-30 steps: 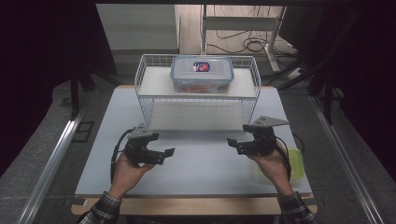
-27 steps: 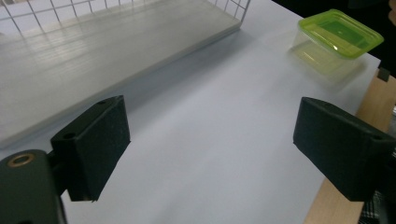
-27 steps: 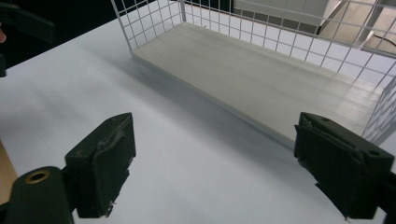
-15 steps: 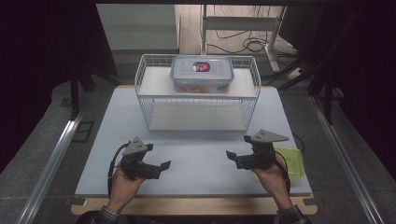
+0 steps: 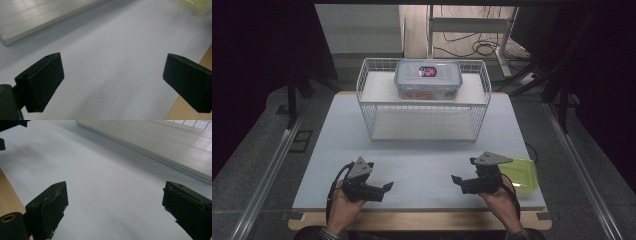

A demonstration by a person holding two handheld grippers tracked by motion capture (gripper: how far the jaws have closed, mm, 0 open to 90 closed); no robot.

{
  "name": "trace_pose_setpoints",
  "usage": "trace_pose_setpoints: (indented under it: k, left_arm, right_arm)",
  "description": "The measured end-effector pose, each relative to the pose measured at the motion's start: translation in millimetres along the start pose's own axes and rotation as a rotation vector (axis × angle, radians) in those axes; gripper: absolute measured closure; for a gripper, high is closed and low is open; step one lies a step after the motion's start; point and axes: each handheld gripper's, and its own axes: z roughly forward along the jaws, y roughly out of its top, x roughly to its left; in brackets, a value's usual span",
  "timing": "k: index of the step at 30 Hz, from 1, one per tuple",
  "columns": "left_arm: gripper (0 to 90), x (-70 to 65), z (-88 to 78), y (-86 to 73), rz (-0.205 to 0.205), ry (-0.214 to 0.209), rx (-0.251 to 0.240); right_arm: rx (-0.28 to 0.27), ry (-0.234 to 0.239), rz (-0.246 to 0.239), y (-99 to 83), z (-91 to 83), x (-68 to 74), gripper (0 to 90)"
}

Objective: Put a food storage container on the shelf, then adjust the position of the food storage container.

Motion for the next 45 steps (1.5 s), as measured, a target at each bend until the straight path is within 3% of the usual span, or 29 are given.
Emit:
trace_pose_setpoints:
  k: [6,14,22,26,33,37,45]
  left_arm:
    - [3.1,-1.2,5.1,-3.1,0.025,0.003,0.026]
    - [2.9,2.7,4.8,-4.7,0.008,-0.001,0.019]
    - [3.6,1.2,7.2,-5.3,0.02,-0.008,0.035]
    - [4.0,1.4,7.7,-5.7,0.022,-0.01,0.041]
    - [4.3,2.7,7.3,-6.2,0.013,-0.012,0.037]
    - [4.4,3.0,7.7,-6.5,0.01,-0.015,0.037]
    - [4.5,3.6,8.7,-6.6,0.004,-0.017,0.038]
  right_arm:
    - [0.021,-0.007,0.012,-4.9,2.0,-2.0,6.6]
    - [0.033,-0.046,0.017,-5.7,1.2,-7.0,2.1]
    - [0.054,-0.093,0.07,-7.4,-7.8,-25.2,1.6]
    - [0.06,-0.143,0.094,-8.4,-17.1,-37.2,10.9]
    - [0.057,-0.23,0.134,-12.9,-40.3,-57.0,41.7]
    - [0.071,-0.257,0.154,-18.9,-56.9,-70.9,59.1]
    - [0.082,-0.362,0.195,-34.7,-84.7,-94.2,83.2]
